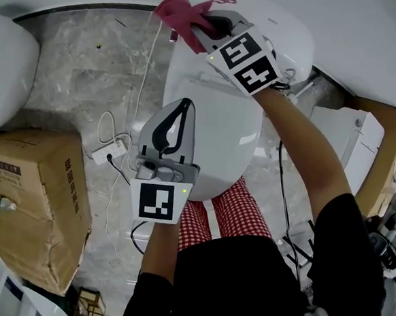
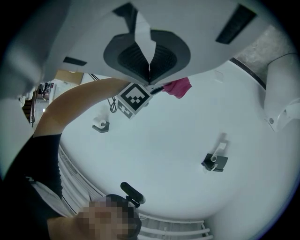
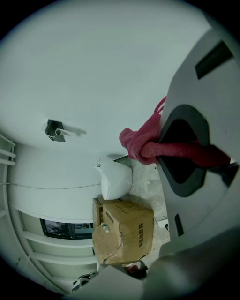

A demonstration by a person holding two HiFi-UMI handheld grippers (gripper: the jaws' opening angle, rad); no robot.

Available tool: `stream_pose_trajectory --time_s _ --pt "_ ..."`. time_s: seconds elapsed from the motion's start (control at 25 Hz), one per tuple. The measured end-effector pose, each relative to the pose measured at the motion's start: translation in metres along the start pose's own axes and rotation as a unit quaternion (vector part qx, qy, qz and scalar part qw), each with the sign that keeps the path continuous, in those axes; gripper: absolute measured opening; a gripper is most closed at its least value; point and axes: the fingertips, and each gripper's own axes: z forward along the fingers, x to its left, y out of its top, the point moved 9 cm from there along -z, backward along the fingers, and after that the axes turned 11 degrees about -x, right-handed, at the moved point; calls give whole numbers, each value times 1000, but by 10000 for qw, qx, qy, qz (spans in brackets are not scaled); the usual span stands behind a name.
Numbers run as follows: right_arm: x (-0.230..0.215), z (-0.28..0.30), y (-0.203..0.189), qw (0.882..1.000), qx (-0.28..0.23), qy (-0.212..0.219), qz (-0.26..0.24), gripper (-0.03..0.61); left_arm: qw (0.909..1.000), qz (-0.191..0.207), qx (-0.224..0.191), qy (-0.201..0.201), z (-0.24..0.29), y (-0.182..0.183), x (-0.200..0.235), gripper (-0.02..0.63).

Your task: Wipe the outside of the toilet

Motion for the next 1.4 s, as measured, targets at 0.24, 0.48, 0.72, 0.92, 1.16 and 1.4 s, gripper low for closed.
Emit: stream_pose_trajectory --time_s 0.24,0.48,0.72,0.92,1.16,1.4 --pt "1 8 -9 9974 514 -26 -512 55 10000 -54 45 -40 -2 -2 -1 11" --pt "-3 8 -11 9968 663 6 -451 55 9999 -27 102 -112 1 -3 -5 11" --pt "-9 -5 -15 9980 599 -115 -173 55 9998 0 113 -142 1 -2 -8 11" --pt "-16 -21 -19 9983 538 -185 -124 55 9997 21 128 -202 4 -3 -17 11" --pt "-24 -42 -28 9985 453 -302 -86 55 9992 26 196 -343 11 -8 -35 11" --pt "-34 -63 -38 9984 386 -419 38 55 9985 37 242 -497 20 -11 -49 11"
